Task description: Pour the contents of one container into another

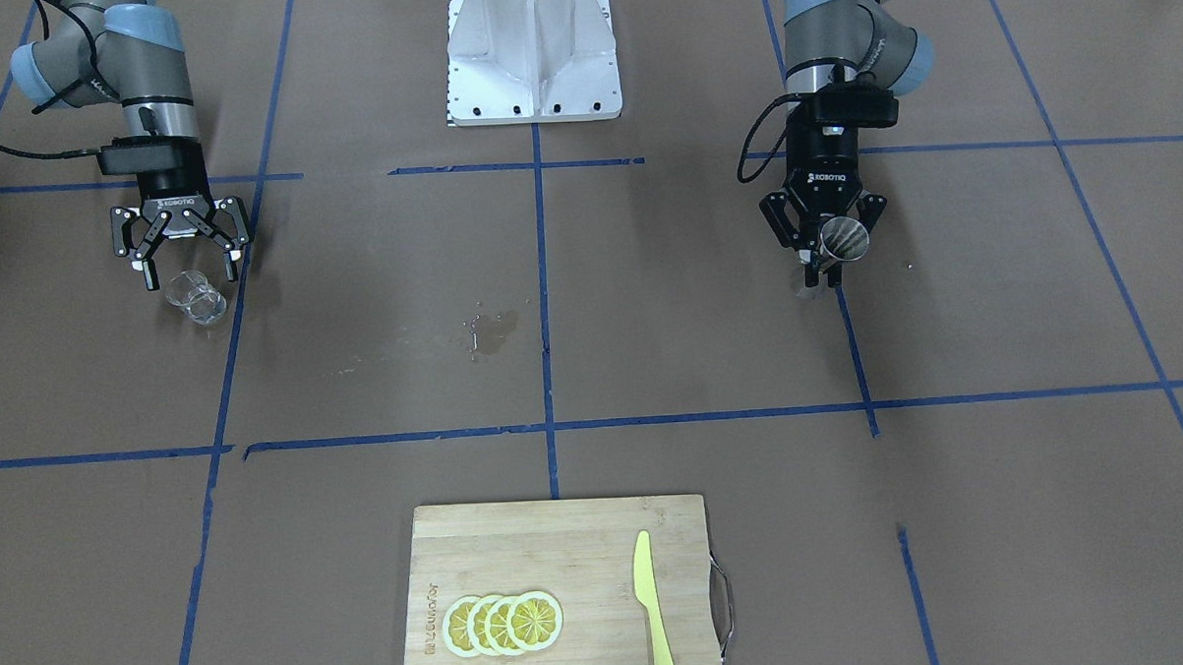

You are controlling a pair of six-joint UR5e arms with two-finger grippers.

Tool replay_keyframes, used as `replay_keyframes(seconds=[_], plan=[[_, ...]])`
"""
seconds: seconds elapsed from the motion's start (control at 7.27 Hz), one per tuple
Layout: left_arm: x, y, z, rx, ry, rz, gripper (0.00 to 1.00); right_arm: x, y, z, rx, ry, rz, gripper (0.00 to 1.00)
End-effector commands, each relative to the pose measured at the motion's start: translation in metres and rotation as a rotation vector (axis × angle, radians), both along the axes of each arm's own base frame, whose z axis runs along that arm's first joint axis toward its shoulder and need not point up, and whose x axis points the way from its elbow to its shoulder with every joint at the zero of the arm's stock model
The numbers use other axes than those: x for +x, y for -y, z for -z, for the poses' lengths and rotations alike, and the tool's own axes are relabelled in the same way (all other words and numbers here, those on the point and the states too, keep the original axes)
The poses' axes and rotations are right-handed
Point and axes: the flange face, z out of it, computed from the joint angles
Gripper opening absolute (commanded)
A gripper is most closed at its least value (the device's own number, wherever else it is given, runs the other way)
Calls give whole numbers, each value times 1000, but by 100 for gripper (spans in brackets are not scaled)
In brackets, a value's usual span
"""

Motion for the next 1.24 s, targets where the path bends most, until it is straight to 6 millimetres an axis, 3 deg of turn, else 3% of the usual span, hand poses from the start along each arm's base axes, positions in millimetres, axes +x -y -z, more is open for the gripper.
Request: replay_keyframes(seconds=[0.0,0.83,1.1], plan=[[4,2,-8,-6,14,1,0,-5,2,-4,38,2,4,100],[5,2,-11,-8,19,1,0,-16,23,4,58,-11,-25,100],[5,2,-10,-7,17,1,0,-20,25,2,56,-13,-23,94]])
